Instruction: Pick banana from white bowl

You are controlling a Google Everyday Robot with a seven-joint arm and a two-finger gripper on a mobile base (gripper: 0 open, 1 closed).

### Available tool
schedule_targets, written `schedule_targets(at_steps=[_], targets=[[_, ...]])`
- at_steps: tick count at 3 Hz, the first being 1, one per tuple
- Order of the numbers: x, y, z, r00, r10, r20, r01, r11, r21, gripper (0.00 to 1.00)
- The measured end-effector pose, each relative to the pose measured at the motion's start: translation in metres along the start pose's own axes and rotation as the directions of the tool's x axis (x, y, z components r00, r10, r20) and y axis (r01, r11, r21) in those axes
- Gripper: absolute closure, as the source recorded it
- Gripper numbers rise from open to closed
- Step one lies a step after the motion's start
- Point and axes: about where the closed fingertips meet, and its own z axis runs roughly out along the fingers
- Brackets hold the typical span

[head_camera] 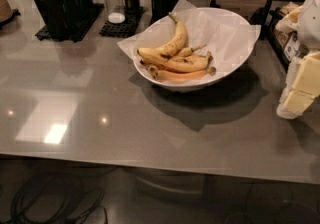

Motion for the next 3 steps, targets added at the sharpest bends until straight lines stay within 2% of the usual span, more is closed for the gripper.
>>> schedule_targets(at_steps=[1, 2, 3], targets=[[0.0, 0.0, 0.0, 1.0, 0.0, 0.002, 0.0, 1.0, 0.002, 0.0], [-0.022, -0.015, 0.003, 0.993, 0.011, 0.115, -0.013, 0.9998, 0.017, 0.0], [-0.071, -0.048, 0.017, 0.952, 0.029, 0.304, -0.026, 0.9996, -0.013, 0.0]])
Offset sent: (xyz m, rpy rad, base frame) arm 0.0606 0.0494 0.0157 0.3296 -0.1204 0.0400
